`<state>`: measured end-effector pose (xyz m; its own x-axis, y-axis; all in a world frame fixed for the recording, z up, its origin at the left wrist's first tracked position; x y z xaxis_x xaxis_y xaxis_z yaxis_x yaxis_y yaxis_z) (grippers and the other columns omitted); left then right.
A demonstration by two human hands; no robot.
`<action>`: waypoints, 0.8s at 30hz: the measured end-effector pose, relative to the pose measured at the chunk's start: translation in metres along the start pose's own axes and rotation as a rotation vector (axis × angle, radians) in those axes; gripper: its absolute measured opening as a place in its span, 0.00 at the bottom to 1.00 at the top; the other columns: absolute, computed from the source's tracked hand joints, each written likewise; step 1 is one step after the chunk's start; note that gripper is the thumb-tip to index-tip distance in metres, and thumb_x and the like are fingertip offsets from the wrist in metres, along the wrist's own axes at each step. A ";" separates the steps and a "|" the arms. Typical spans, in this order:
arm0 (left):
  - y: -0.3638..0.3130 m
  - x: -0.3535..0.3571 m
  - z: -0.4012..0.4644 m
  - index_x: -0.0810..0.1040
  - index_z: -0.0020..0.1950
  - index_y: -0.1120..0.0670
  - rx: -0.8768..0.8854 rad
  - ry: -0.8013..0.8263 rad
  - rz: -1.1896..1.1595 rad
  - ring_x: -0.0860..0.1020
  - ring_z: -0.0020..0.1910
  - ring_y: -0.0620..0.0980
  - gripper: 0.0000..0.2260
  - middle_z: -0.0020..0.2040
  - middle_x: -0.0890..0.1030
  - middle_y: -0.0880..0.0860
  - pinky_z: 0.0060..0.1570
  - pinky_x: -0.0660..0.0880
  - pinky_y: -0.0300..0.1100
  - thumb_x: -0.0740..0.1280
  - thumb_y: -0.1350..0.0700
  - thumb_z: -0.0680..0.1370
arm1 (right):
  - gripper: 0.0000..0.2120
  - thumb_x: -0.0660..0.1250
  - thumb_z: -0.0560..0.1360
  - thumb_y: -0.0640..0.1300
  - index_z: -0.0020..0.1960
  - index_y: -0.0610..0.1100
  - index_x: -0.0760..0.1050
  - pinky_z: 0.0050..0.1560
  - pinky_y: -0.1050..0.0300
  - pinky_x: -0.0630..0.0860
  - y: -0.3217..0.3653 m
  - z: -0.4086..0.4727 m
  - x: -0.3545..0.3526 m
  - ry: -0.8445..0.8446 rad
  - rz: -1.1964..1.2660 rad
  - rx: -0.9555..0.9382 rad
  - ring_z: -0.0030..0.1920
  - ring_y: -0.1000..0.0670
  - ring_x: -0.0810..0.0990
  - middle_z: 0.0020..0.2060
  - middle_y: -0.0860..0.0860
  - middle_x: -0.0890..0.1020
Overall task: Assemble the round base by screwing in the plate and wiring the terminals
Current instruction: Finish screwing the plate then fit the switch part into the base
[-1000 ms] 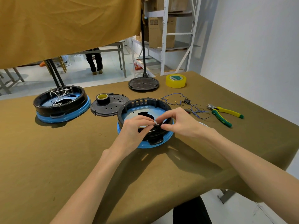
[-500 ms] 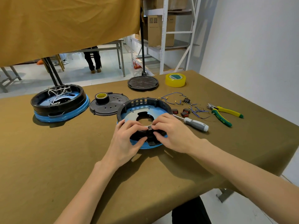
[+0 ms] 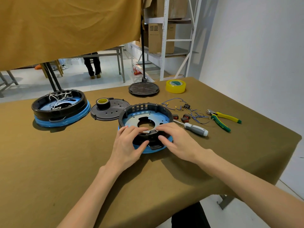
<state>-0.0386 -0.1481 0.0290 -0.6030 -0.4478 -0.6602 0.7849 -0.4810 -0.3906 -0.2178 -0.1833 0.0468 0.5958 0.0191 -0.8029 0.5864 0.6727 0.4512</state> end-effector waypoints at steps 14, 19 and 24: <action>0.018 0.005 0.000 0.78 0.60 0.48 -0.055 -0.064 -0.062 0.69 0.60 0.26 0.20 0.55 0.78 0.38 0.61 0.65 0.30 0.77 0.45 0.72 | 0.16 0.56 0.83 0.46 0.65 0.37 0.66 0.57 0.46 0.68 -0.006 0.087 0.029 -0.019 -0.518 0.305 0.60 0.37 0.74 0.61 0.39 0.75; 0.018 0.005 -0.001 0.79 0.60 0.47 -0.054 -0.064 -0.071 0.69 0.60 0.28 0.18 0.55 0.78 0.38 0.60 0.67 0.32 0.74 0.43 0.73 | 0.09 0.57 0.81 0.41 0.58 0.37 0.67 0.46 0.50 0.59 0.000 0.108 0.008 -0.119 -0.434 0.226 0.53 0.38 0.74 0.53 0.39 0.75; 0.017 0.006 -0.001 0.80 0.59 0.48 -0.033 -0.055 -0.073 0.72 0.56 0.35 0.17 0.54 0.78 0.37 0.61 0.67 0.34 0.74 0.43 0.73 | 0.12 0.60 0.79 0.41 0.60 0.37 0.66 0.49 0.49 0.63 -0.014 0.092 0.025 0.038 -0.498 0.281 0.57 0.37 0.74 0.55 0.38 0.76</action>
<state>-0.0289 -0.1581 0.0179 -0.6652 -0.4534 -0.5932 0.7421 -0.4892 -0.4582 -0.1611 -0.2603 0.0558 0.1931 -0.2201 -0.9562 0.9178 0.3851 0.0967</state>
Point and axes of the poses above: each hand's wrist, its own z-axis towards the middle knuckle, its own x-axis out of the palm, y = z × x, the point moved 7 cm from there along z, towards the middle knuckle
